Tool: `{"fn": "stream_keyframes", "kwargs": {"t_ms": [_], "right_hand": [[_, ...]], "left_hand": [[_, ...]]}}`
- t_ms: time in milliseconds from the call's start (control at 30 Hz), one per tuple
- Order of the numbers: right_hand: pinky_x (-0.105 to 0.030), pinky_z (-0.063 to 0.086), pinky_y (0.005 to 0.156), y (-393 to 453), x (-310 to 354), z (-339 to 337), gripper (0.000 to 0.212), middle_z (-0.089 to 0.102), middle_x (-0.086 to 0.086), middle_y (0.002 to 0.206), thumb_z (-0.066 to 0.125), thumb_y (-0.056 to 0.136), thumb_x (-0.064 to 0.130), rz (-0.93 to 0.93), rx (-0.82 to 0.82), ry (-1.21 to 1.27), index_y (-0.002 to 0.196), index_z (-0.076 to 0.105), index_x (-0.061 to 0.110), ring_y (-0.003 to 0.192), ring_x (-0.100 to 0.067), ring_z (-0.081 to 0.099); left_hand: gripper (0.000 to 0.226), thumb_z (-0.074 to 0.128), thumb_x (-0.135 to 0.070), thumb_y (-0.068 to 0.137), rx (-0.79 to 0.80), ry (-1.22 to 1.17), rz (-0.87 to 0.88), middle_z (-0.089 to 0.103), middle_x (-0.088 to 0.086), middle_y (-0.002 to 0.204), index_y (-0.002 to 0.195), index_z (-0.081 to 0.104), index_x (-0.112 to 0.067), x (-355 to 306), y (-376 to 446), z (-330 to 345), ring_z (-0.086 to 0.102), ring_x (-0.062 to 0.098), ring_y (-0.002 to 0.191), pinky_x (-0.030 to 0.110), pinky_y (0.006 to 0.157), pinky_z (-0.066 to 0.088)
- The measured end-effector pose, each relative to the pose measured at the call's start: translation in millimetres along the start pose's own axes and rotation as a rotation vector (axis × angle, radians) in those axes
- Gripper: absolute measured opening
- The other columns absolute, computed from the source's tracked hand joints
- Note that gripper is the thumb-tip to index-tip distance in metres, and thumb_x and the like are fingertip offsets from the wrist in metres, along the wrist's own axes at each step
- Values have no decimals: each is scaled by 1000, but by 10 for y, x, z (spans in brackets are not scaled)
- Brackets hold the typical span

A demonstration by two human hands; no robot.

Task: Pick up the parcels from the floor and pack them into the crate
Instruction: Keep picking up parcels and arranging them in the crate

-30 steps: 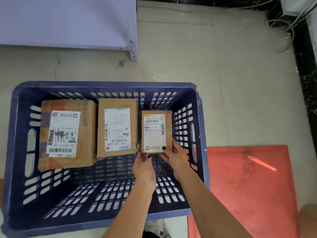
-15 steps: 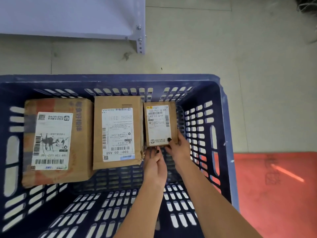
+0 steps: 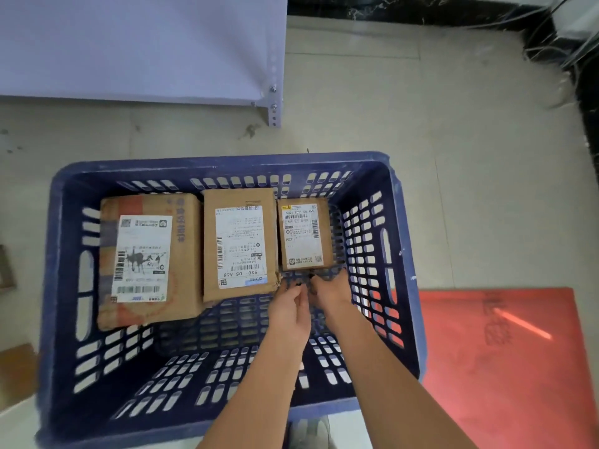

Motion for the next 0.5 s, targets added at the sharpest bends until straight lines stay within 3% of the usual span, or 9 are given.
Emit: {"fn": "stream_keyframes", "kwargs": {"t_ms": [100, 200, 300, 400, 500], "right_hand": [[-51, 47, 98, -425, 129, -99, 70, 48, -17, 138, 58, 86, 9, -33, 62, -82, 147, 23, 12, 119, -35, 53], [-47, 50, 95, -944, 327, -226, 71, 52, -12, 131, 56, 87, 7, -69, 110, -76, 147, 20, 16, 101, -28, 57], [-46, 48, 98, -1524, 478, -318, 71, 44, -15, 142, 56, 88, 6, -123, 151, -109, 148, 19, 17, 112, -31, 55], [-43, 48, 94, -2183, 548, -326, 75, 39, -13, 147, 57, 89, 4, -143, 209, -159, 149, 17, 20, 110, -31, 56], [-41, 50, 90, -2806, 585, -236, 76, 40, -12, 147, 59, 88, 5, -215, 250, -208, 149, 17, 22, 104, -28, 57]], "left_hand": [[51, 44, 7, 91, -3, 241, 21, 46, 19, 138, 140, 35, -3, -163, -414, -82, 52, 25, 116, 33, 104, 41], [53, 45, 8, 90, -27, 588, 114, 53, 17, 128, 140, 35, -6, -386, -856, -137, 56, 22, 93, 30, 86, 47], [53, 47, 3, 89, -63, 841, 222, 54, 14, 130, 140, 36, -9, -658, -1338, -219, 56, 24, 92, 36, 88, 46], [47, 48, 0, 88, -97, 875, 261, 55, 11, 120, 134, 44, -9, -975, -1916, -378, 55, 22, 86, 35, 85, 45], [20, 47, -1, 88, -151, 872, 336, 56, 9, 82, 105, 52, -9, -1362, -2533, -537, 50, 21, 71, 31, 67, 42]]}}
Point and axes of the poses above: each hand's wrist, its own y-axis towards the middle knuckle, its own z-axis out of the palm, x = y × z, the point moved 2 cm from there along y, towards the middle knuckle
